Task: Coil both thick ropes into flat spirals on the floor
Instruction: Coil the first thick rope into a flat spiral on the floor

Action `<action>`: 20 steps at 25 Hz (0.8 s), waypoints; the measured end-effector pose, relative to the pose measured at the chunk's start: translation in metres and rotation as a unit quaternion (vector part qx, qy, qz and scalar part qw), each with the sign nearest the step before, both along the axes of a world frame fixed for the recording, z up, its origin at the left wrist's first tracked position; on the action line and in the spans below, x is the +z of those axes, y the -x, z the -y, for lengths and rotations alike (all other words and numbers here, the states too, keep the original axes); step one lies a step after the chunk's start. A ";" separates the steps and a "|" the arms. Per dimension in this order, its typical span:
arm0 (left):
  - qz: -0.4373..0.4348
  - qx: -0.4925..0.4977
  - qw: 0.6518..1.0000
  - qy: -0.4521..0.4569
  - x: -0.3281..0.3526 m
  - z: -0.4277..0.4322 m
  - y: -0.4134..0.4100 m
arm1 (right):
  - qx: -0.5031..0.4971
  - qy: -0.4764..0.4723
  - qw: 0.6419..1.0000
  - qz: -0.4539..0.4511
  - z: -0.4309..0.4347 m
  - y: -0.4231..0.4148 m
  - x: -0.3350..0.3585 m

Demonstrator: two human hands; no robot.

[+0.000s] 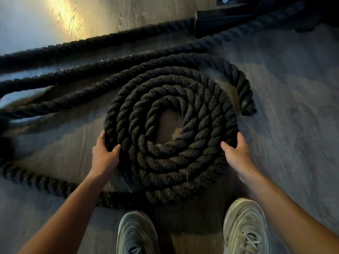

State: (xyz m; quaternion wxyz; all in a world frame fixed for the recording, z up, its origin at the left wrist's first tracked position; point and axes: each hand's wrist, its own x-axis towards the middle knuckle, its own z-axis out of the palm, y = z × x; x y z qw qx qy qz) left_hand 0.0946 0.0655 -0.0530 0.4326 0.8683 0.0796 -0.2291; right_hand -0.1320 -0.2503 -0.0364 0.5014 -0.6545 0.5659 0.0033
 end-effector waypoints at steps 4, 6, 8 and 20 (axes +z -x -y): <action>-0.022 -0.015 0.999 -0.022 -0.002 -0.009 0.030 | 0.015 0.054 0.998 0.017 0.032 -0.020 0.000; -0.022 -0.030 0.999 -0.024 0.001 -0.003 0.047 | 0.017 0.084 0.996 0.020 0.046 -0.026 0.002; -0.013 -0.052 0.998 -0.040 0.001 0.001 0.057 | -0.002 0.101 0.995 0.006 0.050 -0.025 0.004; 0.026 0.024 0.999 -0.024 0.015 0.027 -0.026 | 0.044 0.004 0.998 -0.054 -0.052 0.015 0.010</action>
